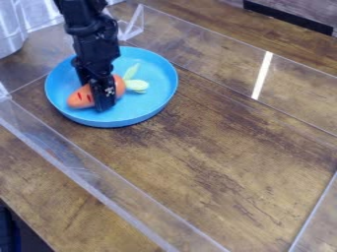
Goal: Remove the carrot from inside the blue tray and put it on the table
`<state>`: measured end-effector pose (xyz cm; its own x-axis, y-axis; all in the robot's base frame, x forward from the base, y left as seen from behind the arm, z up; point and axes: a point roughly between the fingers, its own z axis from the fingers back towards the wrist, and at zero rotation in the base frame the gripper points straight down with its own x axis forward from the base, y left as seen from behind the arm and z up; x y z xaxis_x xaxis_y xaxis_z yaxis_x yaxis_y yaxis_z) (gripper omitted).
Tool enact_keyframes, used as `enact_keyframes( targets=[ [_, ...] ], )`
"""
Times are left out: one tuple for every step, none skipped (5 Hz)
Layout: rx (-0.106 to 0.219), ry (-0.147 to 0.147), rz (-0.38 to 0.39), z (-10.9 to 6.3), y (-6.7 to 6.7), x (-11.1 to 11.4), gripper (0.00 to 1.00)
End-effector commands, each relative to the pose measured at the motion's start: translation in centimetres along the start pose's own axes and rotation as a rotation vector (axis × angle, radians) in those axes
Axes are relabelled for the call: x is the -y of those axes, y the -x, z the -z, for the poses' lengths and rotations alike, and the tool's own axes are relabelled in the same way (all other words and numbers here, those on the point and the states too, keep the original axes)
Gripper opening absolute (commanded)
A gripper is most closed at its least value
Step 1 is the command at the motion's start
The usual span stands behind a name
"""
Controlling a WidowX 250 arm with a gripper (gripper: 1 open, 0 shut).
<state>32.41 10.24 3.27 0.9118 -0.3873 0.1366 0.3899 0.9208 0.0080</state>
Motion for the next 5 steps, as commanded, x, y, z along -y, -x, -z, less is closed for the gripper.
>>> enact_keyframes(
  targets=[
    [0.076,-0.080,0.025,-3.9,-2.1,-0.3,0.00],
    [0.089,-0.108,0.025,-5.7,-3.1,0.6,0.00],
    [0.113,-0.127,0.037,-7.6,-4.3,2.1,0.00],
    [0.117,-0.132,0.046,-8.1,-4.6,2.8,0.00],
    [0.123,-0.132,0.052,-8.7,-4.8,3.8,0.00]
  ],
)
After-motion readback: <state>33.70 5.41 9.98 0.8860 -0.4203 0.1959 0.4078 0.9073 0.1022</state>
